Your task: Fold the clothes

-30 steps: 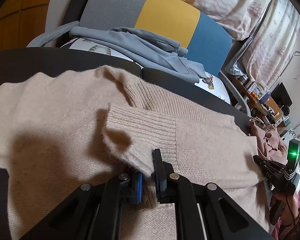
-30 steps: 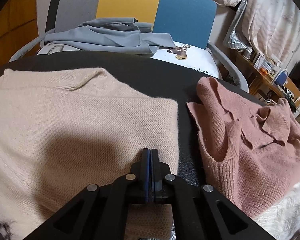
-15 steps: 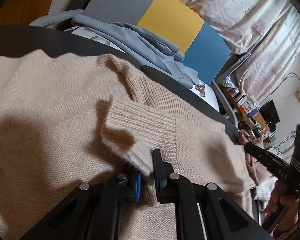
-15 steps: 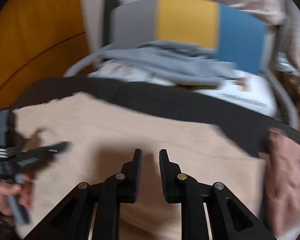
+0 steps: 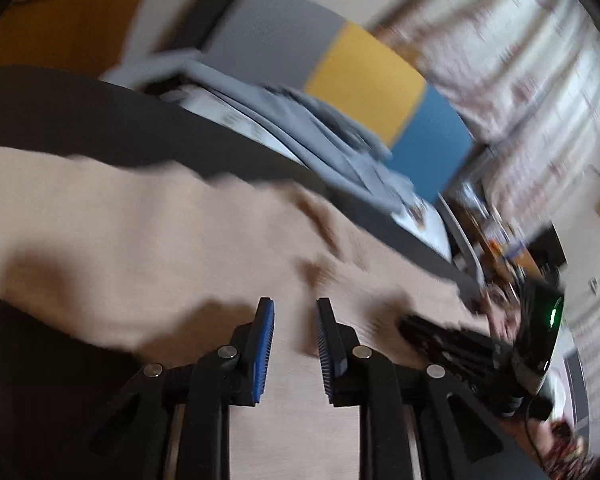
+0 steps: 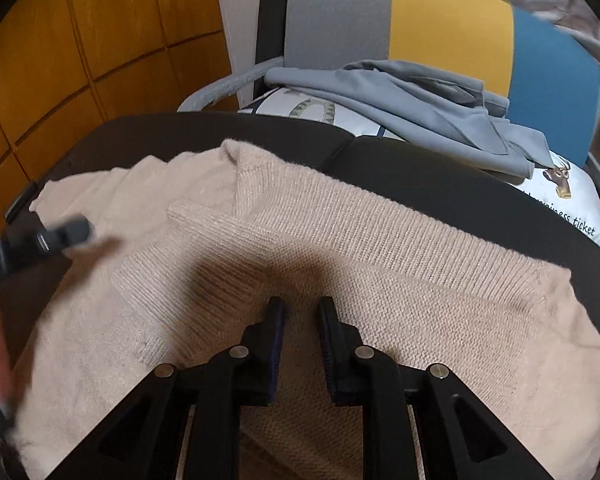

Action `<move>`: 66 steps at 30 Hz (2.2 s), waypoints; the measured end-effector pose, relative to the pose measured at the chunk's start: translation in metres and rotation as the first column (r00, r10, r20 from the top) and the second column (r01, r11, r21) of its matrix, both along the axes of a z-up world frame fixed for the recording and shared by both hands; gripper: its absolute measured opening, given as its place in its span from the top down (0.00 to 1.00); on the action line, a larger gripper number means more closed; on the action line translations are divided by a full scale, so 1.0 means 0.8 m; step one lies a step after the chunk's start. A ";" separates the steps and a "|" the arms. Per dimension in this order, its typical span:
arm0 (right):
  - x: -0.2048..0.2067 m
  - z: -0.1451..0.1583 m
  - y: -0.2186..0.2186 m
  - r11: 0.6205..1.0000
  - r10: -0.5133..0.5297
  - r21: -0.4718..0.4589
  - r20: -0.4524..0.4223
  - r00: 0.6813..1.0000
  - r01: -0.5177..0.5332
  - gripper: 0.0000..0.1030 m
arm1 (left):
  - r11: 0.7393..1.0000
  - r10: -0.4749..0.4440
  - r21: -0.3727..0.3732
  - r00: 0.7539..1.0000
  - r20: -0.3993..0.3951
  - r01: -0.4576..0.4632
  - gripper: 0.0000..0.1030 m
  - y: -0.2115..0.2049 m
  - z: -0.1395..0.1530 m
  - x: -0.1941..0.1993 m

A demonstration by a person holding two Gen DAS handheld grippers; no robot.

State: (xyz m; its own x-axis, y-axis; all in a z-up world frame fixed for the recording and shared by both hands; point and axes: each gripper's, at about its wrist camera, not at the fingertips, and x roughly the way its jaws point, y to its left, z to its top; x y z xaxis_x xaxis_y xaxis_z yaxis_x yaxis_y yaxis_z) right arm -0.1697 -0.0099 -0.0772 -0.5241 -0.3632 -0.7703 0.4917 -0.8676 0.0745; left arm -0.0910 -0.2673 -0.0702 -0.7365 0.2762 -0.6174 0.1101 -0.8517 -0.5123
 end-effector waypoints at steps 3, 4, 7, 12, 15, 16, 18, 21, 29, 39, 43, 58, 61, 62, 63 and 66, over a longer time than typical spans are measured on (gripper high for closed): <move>0.009 -0.001 -0.002 1.000 -0.002 0.017 -0.038 0.999 0.003 0.82 | 0.982 0.187 -0.027 0.982 0.002 -0.187 0.70 -0.090 0.011 0.018; 0.008 -0.001 -0.003 1.000 -0.001 0.023 -0.043 0.999 0.002 0.82 | 0.964 0.263 -0.052 0.965 0.008 -0.262 0.69 -0.122 0.013 0.025; 0.006 -0.002 -0.002 1.000 -0.002 0.022 -0.047 0.999 0.003 0.82 | 0.895 0.441 -0.103 0.896 0.052 -0.434 0.68 -0.202 0.010 0.043; -0.002 -0.004 0.003 1.000 -0.007 -0.028 -0.024 1.000 0.007 0.81 | 0.770 0.638 -0.138 0.754 0.157 -0.623 0.68 -0.310 -0.010 0.065; 0.000 -0.004 -0.004 1.000 -0.006 -0.002 -0.039 0.999 0.005 0.81 | 0.744 0.663 -0.078 0.718 0.214 -0.663 0.68 -0.337 -0.024 0.063; 0.000 -0.004 -0.004 1.000 -0.005 0.002 -0.041 0.999 0.005 0.81 | 0.739 0.666 -0.068 0.710 0.228 -0.671 0.68 -0.341 -0.028 0.061; 0.001 -0.004 -0.006 1.000 -0.005 0.009 -0.046 0.999 0.005 0.81 | 0.729 0.671 -0.059 0.694 0.260 -0.682 0.68 -0.349 -0.036 0.055; 0.000 -0.005 -0.005 1.000 -0.005 0.001 -0.043 0.999 0.005 0.81 | 0.725 0.676 -0.073 0.687 0.267 -0.685 0.68 -0.347 -0.045 0.046; -0.001 -0.005 -0.002 1.000 -0.006 -0.014 -0.037 0.999 0.006 0.81 | 0.618 0.774 -0.061 0.593 0.223 -0.784 0.68 -0.336 -0.036 0.059; -0.001 -0.006 -0.002 1.000 -0.003 -0.013 -0.041 0.999 0.003 0.81 | 0.665 0.747 -0.215 0.634 0.202 -0.715 0.95 -0.328 -0.045 0.030; -0.001 -0.006 -0.002 1.000 -0.004 -0.018 -0.038 0.999 0.003 0.81 | 0.684 0.725 -0.220 0.683 0.091 -0.696 0.96 -0.313 -0.016 0.035; -0.005 0.033 0.042 0.966 -0.061 -0.246 0.094 0.994 0.083 0.69 | 0.958 0.137 -0.206 0.951 -0.276 -0.198 0.96 -0.051 0.182 -0.029; 0.012 0.048 0.069 0.941 -0.084 -0.318 0.117 0.990 0.118 0.60 | 0.967 -0.024 -0.250 0.960 -0.280 -0.049 0.96 0.036 0.189 -0.032; 0.017 0.051 0.079 0.931 -0.095 -0.339 0.130 0.987 0.134 0.58 | 0.965 -0.064 -0.261 0.959 -0.276 -0.011 0.96 0.060 0.187 -0.034; 0.022 0.053 0.092 0.916 -0.109 -0.368 0.147 0.983 0.157 0.57 | 0.962 -0.098 -0.272 0.958 -0.270 0.022 0.96 0.082 0.183 -0.037; 0.034 0.053 0.119 0.895 -0.144 -0.397 0.172 0.974 0.202 0.57 | 0.947 -0.187 -0.300 0.956 -0.225 0.114 0.96 0.151 0.160 -0.037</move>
State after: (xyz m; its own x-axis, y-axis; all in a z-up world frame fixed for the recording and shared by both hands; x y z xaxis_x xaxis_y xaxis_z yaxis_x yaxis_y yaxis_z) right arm -0.1426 0.0853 -0.0351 -0.5097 -0.5743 -0.6406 0.2963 -0.8162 0.4960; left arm -0.1206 -0.1465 0.0578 -0.8390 0.2380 -0.4893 -0.1300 -0.9609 -0.2445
